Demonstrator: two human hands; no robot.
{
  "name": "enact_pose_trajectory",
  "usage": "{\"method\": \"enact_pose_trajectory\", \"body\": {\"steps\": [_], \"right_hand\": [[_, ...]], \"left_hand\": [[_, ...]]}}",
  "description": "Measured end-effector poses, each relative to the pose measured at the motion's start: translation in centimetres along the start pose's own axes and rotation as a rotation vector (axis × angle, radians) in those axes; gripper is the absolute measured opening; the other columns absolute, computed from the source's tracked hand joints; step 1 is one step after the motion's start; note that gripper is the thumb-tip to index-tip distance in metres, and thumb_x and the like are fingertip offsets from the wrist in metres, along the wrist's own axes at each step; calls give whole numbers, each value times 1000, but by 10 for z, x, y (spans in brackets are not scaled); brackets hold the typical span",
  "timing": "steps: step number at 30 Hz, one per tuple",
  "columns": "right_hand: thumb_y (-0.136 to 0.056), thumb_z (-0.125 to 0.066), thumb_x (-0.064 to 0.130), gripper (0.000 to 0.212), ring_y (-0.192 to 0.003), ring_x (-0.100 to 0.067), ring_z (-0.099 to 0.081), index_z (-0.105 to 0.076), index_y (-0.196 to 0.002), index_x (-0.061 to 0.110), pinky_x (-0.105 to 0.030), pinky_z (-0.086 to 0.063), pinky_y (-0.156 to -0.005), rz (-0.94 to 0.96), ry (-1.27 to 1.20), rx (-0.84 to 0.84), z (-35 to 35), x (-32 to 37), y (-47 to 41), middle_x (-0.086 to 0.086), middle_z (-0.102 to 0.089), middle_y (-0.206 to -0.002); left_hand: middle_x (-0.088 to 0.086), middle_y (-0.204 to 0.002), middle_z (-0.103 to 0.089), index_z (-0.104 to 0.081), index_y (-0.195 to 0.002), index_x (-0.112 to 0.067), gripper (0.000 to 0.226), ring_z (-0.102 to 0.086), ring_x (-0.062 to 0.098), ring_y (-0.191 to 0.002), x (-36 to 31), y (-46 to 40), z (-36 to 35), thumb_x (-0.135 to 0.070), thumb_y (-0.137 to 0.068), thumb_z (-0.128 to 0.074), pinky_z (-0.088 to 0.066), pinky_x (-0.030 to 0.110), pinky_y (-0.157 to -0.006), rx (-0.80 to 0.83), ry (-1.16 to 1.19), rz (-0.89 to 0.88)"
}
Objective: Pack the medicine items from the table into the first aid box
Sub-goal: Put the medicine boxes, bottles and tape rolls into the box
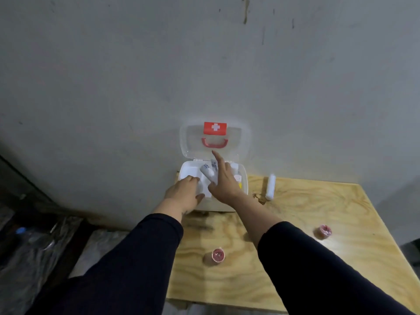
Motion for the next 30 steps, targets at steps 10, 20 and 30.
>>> {"method": "enact_pose_trajectory", "body": {"steps": [10,20,30], "right_hand": [[-78,-59,-1,73,-123,-30,-47,-28,-141,20,-32,-42,-94,-116,-11,-40,-18,-11,3,-11,-30,-145],[-80,-51,-4,58,-115,-23,-54,-45,-134,17,-27,-44,-87,-119,31,-104,11,-4,17,-11,-53,-133],[-76,-45,-6,43,-103,-24,-62,-66,-106,16,-31,-50,-87,-256,186,-203,26,-87,98,-8,-68,-110]], "left_hand": [[3,-125,-50,-45,-129,-15,47,-53,27,-114,8,-21,-18,-44,-93,-52,-48,40,-85,34,24,-93],[7,-138,-46,-39,-136,-12,55,-50,30,-120,9,-20,-18,-48,-96,-44,-46,40,-88,76,-46,-110],[6,-162,-13,-14,-153,-8,64,-14,24,-149,3,-5,-24,-41,-101,-31,-16,39,-120,6,-76,-153]]}}
Point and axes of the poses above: each hand's wrist, its own y-axis away from the middle knuckle, its own z-axis out of the back of the hand, x = y × z, the point moved 5 cm from there along -y, towards the middle knuckle
